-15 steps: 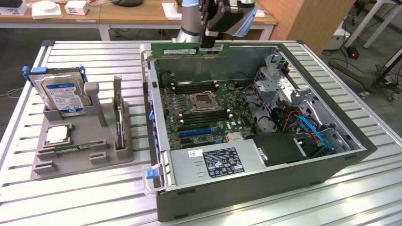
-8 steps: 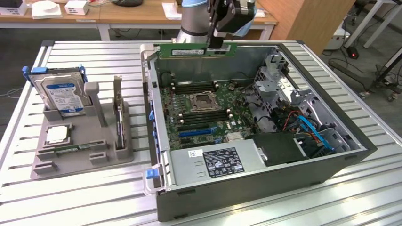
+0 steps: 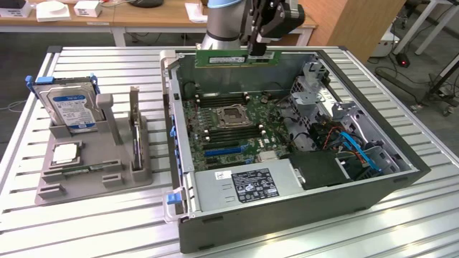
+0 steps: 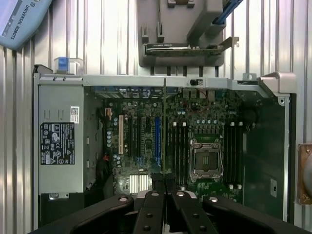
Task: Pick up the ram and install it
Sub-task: 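Pick up the ram and move it above insertion slot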
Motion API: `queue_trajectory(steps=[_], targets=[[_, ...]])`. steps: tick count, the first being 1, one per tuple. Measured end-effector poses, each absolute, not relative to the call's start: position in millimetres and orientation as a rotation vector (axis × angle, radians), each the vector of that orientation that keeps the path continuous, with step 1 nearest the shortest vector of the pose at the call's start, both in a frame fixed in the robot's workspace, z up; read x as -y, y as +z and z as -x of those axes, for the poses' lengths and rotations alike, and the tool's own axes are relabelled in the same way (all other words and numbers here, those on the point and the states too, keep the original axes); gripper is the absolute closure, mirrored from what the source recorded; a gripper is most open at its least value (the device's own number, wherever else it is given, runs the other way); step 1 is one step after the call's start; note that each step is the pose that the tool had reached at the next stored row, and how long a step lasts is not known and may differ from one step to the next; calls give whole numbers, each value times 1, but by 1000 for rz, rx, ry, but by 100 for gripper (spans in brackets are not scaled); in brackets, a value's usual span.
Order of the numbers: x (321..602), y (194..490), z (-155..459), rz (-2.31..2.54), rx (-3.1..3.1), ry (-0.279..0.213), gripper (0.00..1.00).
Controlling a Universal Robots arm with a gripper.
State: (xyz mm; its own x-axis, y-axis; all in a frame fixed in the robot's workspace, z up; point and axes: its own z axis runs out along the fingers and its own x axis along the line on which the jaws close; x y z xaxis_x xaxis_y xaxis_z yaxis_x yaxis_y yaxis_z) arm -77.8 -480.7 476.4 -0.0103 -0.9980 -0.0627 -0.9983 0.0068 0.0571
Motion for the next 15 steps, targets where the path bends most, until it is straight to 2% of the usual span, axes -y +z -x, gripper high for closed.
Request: queue_trajectory(steps=[15], targets=[[481,475,49,2207,-2225,134,89]])
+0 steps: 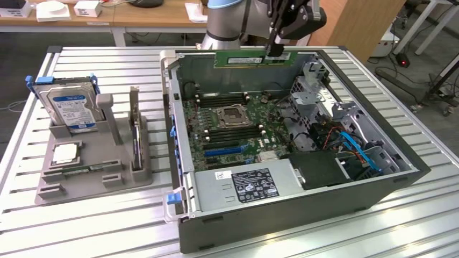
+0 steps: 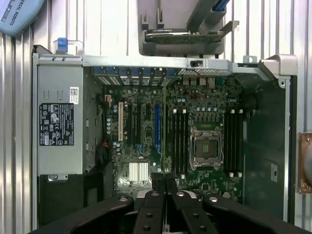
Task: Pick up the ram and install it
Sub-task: 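Pick up the ram and move it above insertion slot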
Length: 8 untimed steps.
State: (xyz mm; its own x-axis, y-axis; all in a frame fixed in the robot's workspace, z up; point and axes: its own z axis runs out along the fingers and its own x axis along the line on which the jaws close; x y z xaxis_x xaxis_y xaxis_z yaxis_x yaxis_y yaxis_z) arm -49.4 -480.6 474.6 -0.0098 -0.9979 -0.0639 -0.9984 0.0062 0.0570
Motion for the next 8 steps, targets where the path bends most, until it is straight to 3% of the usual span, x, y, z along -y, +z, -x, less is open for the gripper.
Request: queue_trajectory(steps=[8], targets=[[481,473,38,2223,-2208,135,89]])
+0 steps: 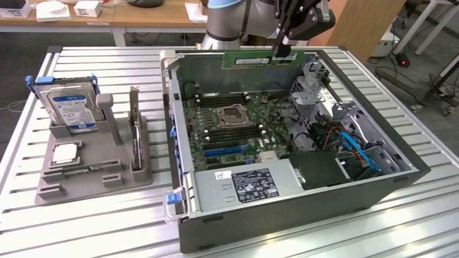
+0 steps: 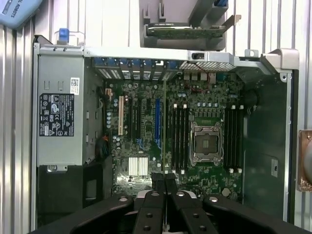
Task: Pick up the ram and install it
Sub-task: 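Pick up the ram and move it above insertion slot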
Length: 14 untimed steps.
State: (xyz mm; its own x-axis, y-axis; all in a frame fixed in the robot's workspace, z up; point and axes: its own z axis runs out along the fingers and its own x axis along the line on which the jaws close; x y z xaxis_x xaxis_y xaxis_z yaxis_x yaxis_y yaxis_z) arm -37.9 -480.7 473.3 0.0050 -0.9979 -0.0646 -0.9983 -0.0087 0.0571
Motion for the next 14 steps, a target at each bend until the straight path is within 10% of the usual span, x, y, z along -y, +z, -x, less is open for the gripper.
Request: queue_trajectory(steps=[14], targets=[[481,462,36,2278,-2153,134,89]])
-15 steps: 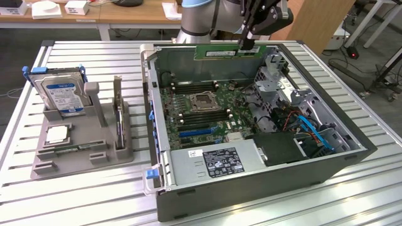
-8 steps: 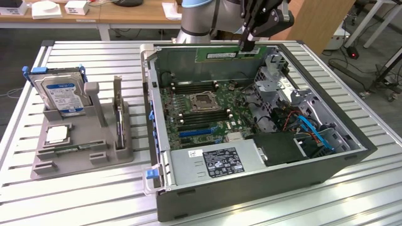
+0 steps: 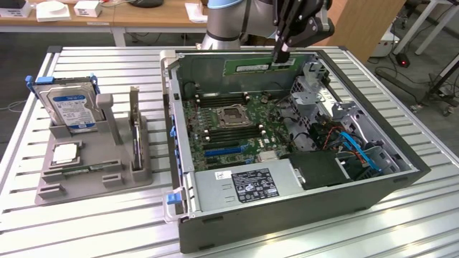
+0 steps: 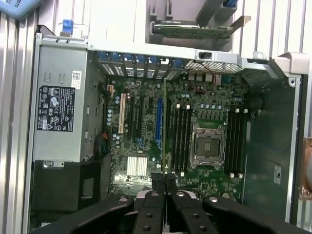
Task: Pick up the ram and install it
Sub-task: 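Pick up the ram and move it above insertion slot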
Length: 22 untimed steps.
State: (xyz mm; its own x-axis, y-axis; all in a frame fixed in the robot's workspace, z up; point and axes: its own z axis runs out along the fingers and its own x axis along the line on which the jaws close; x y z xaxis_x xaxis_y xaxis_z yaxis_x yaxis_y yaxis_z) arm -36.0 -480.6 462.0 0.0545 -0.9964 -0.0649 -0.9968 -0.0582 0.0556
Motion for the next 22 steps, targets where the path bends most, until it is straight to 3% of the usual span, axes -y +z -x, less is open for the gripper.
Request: queue_trajectory(steps=[22], targets=[[481,445,33,2278,-2153,134,89]])
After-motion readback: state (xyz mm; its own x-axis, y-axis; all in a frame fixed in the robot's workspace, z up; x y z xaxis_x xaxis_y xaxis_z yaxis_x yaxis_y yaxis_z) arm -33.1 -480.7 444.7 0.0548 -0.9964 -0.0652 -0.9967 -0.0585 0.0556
